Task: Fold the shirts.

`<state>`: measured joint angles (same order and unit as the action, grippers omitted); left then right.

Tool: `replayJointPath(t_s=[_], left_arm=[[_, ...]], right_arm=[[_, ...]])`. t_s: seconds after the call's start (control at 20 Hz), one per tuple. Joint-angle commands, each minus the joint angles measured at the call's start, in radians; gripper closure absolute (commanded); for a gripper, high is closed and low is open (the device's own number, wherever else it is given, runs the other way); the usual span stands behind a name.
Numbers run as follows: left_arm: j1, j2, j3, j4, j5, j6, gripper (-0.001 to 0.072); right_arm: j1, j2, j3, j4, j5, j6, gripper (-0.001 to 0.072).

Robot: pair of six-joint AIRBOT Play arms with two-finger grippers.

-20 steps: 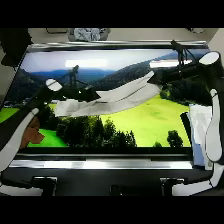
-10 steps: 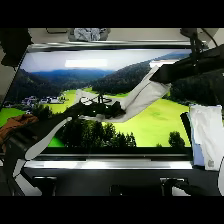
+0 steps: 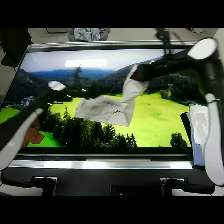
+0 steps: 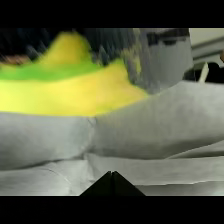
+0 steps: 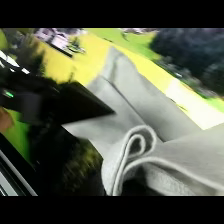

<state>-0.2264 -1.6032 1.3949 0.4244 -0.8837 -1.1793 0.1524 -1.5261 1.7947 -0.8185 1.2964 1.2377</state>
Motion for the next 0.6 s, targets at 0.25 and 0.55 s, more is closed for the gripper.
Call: replayJointPath(t_s=[0.25, 0.55], left_arm=[[0.513, 0.416, 0.0, 0.135, -0.191, 0.001, 0.0672], [0.53, 0.463, -0.002, 0.184, -0.227, 0.002, 0.0672]], right_arm=[[0.362, -0.381, 0.0, 0.283, -0.439, -0.022, 0.0377], [0.271, -0.414, 0.0, 0.364, -0.246, -0.153, 0.0079]])
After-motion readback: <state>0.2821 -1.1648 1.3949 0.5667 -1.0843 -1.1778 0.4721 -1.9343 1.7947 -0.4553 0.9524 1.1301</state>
